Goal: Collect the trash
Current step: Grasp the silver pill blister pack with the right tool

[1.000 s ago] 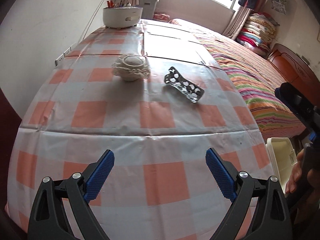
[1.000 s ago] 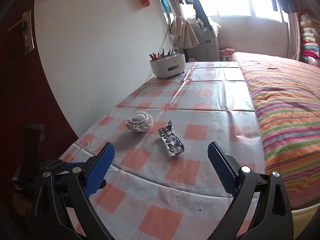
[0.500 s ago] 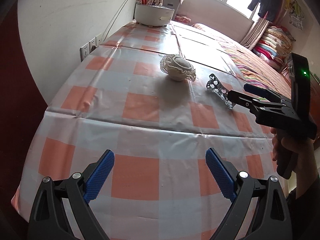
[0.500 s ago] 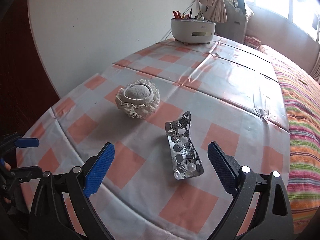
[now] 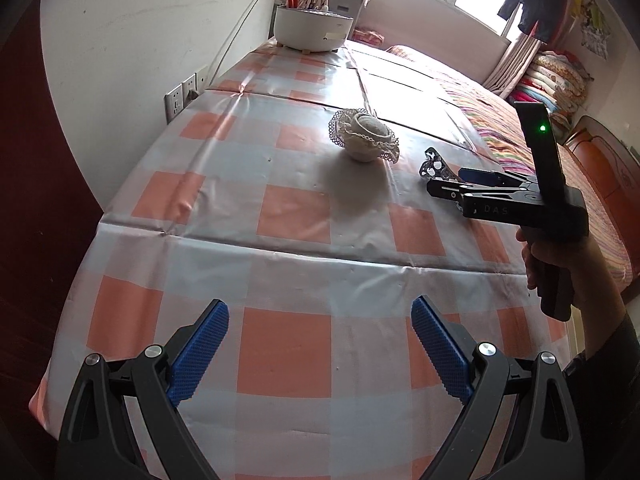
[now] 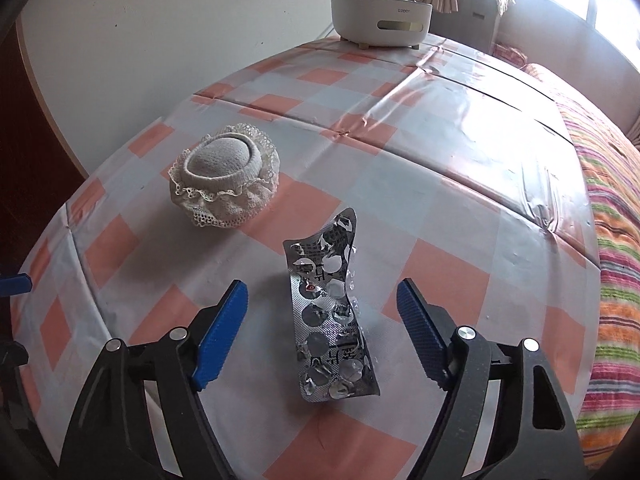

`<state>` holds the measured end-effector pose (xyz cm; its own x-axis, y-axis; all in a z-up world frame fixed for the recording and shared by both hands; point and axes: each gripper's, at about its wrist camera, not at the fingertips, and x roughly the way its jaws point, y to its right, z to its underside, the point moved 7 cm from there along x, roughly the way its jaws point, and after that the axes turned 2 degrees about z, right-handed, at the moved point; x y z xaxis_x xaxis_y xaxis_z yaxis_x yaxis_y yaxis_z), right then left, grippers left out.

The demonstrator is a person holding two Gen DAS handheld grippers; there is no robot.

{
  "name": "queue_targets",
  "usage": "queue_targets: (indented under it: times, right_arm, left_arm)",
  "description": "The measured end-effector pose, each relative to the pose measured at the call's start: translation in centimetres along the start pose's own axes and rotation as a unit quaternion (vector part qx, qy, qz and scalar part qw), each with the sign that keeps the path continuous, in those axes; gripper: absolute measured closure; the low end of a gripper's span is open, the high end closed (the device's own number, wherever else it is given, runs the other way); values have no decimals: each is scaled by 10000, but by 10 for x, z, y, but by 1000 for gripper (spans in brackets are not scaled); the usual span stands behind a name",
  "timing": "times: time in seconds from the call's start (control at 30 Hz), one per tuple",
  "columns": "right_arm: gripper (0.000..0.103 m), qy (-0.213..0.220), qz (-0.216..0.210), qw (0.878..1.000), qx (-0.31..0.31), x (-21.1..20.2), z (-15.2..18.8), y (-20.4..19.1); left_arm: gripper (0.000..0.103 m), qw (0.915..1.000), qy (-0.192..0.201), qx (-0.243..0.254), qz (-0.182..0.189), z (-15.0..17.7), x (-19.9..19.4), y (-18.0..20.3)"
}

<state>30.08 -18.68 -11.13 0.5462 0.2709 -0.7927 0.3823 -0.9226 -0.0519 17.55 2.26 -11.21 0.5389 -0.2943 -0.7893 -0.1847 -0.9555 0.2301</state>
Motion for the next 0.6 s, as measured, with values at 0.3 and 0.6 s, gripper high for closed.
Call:
queue_targets:
  times: [0.3, 0.6]
  right_arm:
    - [72, 88, -24, 9997, 241, -3, -2, 10]
    - [72, 551, -588, 9908, 1091, -47, 11, 19]
  left_arm:
    - [13, 9999, -3, 47, -115, -6, 2, -3]
    - [13, 9999, -17, 43, -140, -37, 24, 1]
